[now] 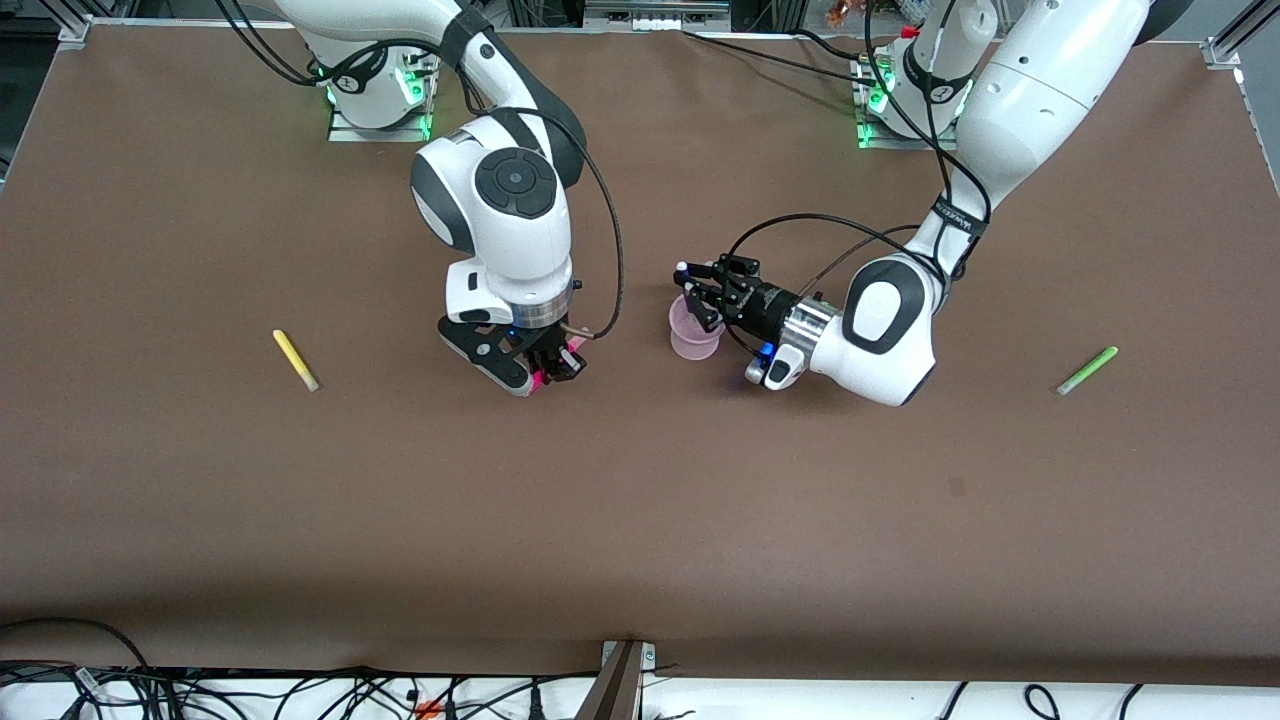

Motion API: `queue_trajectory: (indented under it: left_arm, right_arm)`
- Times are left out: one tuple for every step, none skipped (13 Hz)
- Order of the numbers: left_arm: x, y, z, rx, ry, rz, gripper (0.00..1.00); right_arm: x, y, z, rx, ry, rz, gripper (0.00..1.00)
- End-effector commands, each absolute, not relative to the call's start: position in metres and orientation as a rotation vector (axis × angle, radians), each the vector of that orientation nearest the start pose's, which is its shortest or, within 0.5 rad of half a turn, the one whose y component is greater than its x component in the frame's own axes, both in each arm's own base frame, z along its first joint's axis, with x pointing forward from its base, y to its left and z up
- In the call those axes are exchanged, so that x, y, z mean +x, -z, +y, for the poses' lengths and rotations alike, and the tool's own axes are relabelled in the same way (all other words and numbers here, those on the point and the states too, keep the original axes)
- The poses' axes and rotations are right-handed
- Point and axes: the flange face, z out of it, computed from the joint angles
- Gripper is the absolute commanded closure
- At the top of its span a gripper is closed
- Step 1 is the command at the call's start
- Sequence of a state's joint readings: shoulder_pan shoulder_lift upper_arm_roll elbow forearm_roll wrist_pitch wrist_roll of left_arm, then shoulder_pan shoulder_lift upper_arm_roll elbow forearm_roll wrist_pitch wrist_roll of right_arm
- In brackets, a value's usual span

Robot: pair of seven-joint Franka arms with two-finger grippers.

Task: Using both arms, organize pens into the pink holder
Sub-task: 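Lower the blue marker into the pink cup with the left gripper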

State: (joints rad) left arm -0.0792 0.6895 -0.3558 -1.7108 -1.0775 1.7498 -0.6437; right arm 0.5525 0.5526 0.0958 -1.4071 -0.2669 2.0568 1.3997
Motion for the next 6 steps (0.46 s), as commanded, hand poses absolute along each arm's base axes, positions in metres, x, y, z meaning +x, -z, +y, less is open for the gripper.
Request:
queue_trajectory:
  left_arm:
    - [0.5562,-0.2302,-0.3191,1.857,1.340,0.856,1.00]
    - [0.5567,-0.2298,-0.3191,1.857,1.338,0.857,1.00]
    - [0.5562,-0.2271,-0.3190,1.855,1.343,0.860,1.00]
    - [0.5563,-0.2277,-0.3199,1.856,1.342,0.858,1.00]
    - [0.5561,-0.2266,-0.3201,1.855,1.344,0.859,1.00]
    - [0.5559,-0.2267,-0.3210,1.853,1.342,0.857,1.00]
  right_arm:
    - [0.5926,-0.4122,0.4137,-2.972,0.358,1.048,1.00]
    - [0.5925,-0.4130,0.4132,-2.976,0.356,1.049,1.00]
    - [0.5923,-0.4127,0.4130,-2.979,0.354,1.050,1.00]
    - [0.5922,-0.4138,0.4129,-2.978,0.355,1.050,1.00]
    - [0.5922,-0.4138,0.4129,-2.978,0.355,1.050,1.00]
    - [0.5922,-0.4138,0.4129,-2.978,0.355,1.048,1.00]
